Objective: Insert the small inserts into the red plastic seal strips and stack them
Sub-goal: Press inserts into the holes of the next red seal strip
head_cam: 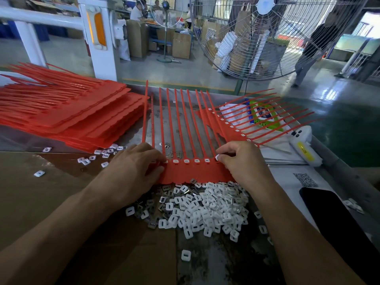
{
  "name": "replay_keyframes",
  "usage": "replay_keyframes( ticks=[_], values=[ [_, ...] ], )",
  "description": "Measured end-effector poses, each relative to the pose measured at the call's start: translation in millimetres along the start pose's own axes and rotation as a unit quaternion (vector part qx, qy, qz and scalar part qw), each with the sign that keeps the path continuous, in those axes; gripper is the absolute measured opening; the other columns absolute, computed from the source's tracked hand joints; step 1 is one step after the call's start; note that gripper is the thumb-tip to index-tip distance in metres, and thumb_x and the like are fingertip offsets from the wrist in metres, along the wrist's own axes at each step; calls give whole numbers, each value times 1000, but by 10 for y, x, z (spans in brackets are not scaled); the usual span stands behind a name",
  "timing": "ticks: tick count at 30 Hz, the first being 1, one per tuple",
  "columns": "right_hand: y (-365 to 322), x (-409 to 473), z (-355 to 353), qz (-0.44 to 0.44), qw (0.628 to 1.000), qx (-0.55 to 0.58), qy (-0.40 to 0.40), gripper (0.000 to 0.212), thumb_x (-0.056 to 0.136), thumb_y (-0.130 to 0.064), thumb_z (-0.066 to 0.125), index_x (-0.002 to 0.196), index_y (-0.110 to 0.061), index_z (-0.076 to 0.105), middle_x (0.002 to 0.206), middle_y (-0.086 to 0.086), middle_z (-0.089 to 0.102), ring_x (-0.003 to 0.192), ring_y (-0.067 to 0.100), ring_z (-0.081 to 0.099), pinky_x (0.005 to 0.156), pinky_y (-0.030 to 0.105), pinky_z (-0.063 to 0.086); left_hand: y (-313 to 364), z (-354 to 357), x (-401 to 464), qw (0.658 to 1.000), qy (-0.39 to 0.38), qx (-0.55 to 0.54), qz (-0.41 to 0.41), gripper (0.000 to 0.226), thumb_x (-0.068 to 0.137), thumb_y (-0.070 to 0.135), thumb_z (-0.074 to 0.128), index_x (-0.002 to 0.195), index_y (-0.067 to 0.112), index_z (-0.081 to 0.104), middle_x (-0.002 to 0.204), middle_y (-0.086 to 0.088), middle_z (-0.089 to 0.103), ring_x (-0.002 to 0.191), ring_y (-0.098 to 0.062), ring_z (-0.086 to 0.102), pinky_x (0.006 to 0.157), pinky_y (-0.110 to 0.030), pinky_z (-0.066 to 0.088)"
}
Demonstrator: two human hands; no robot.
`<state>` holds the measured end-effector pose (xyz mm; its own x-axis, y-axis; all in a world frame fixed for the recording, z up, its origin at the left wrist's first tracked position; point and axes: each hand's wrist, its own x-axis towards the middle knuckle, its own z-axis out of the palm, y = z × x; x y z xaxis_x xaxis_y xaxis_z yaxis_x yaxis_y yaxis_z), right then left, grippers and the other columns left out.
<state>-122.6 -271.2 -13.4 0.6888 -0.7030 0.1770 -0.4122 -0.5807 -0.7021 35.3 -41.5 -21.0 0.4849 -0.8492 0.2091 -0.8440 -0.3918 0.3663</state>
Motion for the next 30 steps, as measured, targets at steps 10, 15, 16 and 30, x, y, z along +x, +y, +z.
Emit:
replay_keyframes(
  ticks=[10,15,16,30],
  values=[
    [-64,-24,24,1,998,-67,3,12,95,-20,74,106,-19,79,102,-4,74,90,8,65,69,15,45,-8,12,0,1000,0,4,-3,43,93,53,44,131,39,60,127,17,53,120,-6,47,108,-40,44],
    [-92,-41,22,-5,996,-88,3,11,95,-20,74,103,-17,80,102,-2,75,94,13,67,81,27,50,-1,11,6,1000,-2,6,-4,44,93,54,43,132,39,59,129,17,52,121,-6,47,109,-39,43],
    [-97,-49,20,-11,995,-97,0,10,95,-20,73,102,-17,80,100,-2,76,91,13,67,79,27,51,-1,10,6,1000,-2,6,-3,44,93,54,43,132,39,59,128,17,52,121,-6,47,108,-39,44],
    [-443,-275,33,-97,912,-396,-55,21,101,-16,51,111,-15,70,97,1,42,99,27,60,71,34,40,-7,16,-4,1000,12,8,6,39,95,48,48,130,36,62,126,14,55,119,-9,50,107,-40,44]
  ],
)
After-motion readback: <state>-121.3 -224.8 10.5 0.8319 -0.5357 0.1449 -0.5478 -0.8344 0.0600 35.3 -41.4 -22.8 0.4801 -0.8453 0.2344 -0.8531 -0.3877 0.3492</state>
